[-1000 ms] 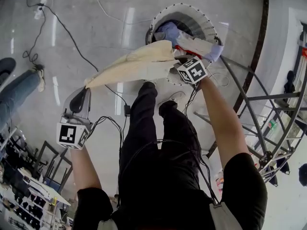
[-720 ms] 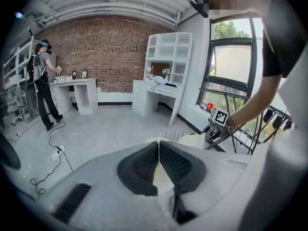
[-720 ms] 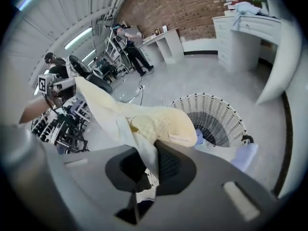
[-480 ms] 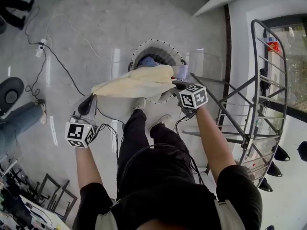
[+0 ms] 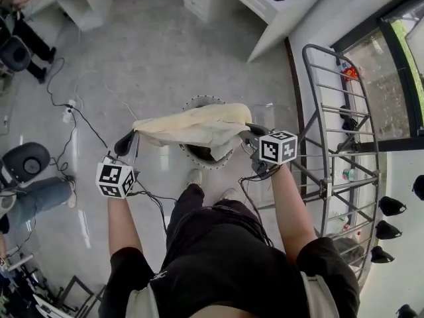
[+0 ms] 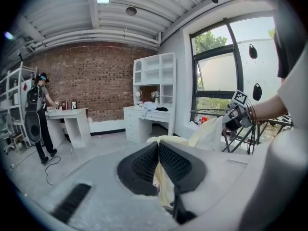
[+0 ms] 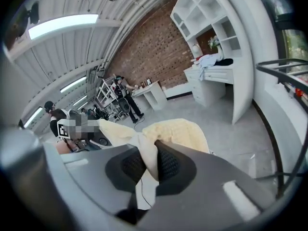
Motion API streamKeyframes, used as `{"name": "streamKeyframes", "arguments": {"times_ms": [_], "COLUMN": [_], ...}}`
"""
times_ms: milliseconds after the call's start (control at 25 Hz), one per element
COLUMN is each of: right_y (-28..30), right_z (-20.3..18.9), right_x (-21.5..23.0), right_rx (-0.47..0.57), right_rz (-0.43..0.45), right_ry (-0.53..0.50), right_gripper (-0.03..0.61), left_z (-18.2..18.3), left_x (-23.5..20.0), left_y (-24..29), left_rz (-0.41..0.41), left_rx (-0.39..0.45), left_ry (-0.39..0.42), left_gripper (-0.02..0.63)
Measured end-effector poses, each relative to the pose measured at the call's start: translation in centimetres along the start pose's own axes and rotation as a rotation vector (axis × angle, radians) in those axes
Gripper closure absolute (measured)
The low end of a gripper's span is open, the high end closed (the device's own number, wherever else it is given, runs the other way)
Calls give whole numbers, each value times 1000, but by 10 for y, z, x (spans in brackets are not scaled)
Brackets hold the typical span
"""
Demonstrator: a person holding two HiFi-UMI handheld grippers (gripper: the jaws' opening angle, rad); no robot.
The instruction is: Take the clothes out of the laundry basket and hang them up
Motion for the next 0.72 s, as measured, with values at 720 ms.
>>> {"name": "streamKeyframes", "arguments": {"times_ms": [720], "right_y": [-206], "right_z": [135], "right_x": [-24], "right_rx": [436], "right_rz": [-295], "right_ry": [-32], "right_gripper": [546], "left_z": [161], "left_x": [106], "left_y": [98], "left_rz": [-335], "left_rx": [205], "left_ry": [220], "left_gripper": [600]}}
Point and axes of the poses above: the fingertips, and each gripper's own axes: y forward along the fingers, x to its right, z out of its top, the point moved 2 cm from there along -y, backward along the fingers, and after that the axes turned 3 degrees about x, right-handed, at the moved point
